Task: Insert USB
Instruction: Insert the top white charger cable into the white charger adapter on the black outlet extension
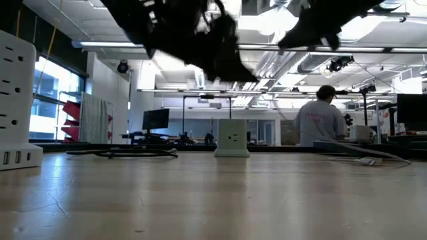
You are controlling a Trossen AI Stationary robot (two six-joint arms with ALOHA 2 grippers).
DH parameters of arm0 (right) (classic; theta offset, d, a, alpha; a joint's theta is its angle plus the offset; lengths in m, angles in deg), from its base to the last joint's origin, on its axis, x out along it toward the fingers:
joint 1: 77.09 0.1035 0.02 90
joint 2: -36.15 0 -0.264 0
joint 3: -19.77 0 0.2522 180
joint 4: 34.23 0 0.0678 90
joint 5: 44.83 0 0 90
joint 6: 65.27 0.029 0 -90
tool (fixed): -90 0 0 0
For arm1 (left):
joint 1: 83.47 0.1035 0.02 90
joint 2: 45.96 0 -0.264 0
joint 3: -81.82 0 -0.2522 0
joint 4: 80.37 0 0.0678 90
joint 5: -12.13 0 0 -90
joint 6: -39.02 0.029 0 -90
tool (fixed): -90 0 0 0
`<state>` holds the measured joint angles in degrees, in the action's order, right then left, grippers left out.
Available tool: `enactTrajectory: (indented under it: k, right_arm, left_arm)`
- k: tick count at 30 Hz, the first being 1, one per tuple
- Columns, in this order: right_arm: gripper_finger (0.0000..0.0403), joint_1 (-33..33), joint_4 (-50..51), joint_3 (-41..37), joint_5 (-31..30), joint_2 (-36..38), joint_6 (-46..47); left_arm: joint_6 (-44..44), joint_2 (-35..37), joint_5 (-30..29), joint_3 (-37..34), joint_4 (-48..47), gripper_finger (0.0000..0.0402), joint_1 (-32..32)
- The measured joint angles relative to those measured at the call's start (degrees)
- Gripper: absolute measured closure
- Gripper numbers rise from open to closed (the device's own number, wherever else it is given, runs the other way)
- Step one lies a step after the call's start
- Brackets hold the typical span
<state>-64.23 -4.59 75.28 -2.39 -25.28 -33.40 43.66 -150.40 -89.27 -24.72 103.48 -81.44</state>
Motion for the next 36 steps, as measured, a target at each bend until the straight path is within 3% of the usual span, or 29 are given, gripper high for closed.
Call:
enactTrajectory:
  k: [3,6,9,12,16,19,26,36]
  right_arm:
    - [0.0400,1.1,17.0,-0.2,-4.1,3.2,16.2]
    - [0.0401,1.5,33.1,-0.3,-6.3,4.9,34.3]
    - [0.0401,1.3,43.7,-1.7,-6.1,4.7,49.3]
    - [0.0402,-0.1,47.3,-4.3,-2.7,3.7,57.4]
    - [0.0402,-3.0,47.7,-7.8,0.3,3.3,63.5]
    - [0.0402,-5.7,48.1,-9.3,1.3,3.4,65.8]
    - [0.0403,-11.1,43.5,-11.3,-0.1,3.3,66.8]
    - [0.0403,-14.3,38.6,-12.6,-4.3,-0.7,66.7]
  left_arm:
    - [-5.4,0.3,-6.4,0.1,-8.0,0.0349,-1.2]
    - [-11.7,0.2,-14.1,-2.6,-9.8,0.0347,-3.2]
    - [-16.3,0.2,-21.6,-6.6,-4.3,0.0349,-5.3]
    - [-17.6,0.0,-28.2,-11.5,2.1,0.0353,-7.0]
    - [-18.0,-0.6,-35.4,-18.0,11.5,0.0357,-8.3]
    - [-19.8,-0.8,-37.4,-22.4,15.5,0.0358,-8.6]
    - [-23.2,-1.0,-39.5,-27.8,19.6,0.0358,-8.8]
    - [-26.6,-1.0,-39.1,-28.7,19.9,0.0358,-9.7]
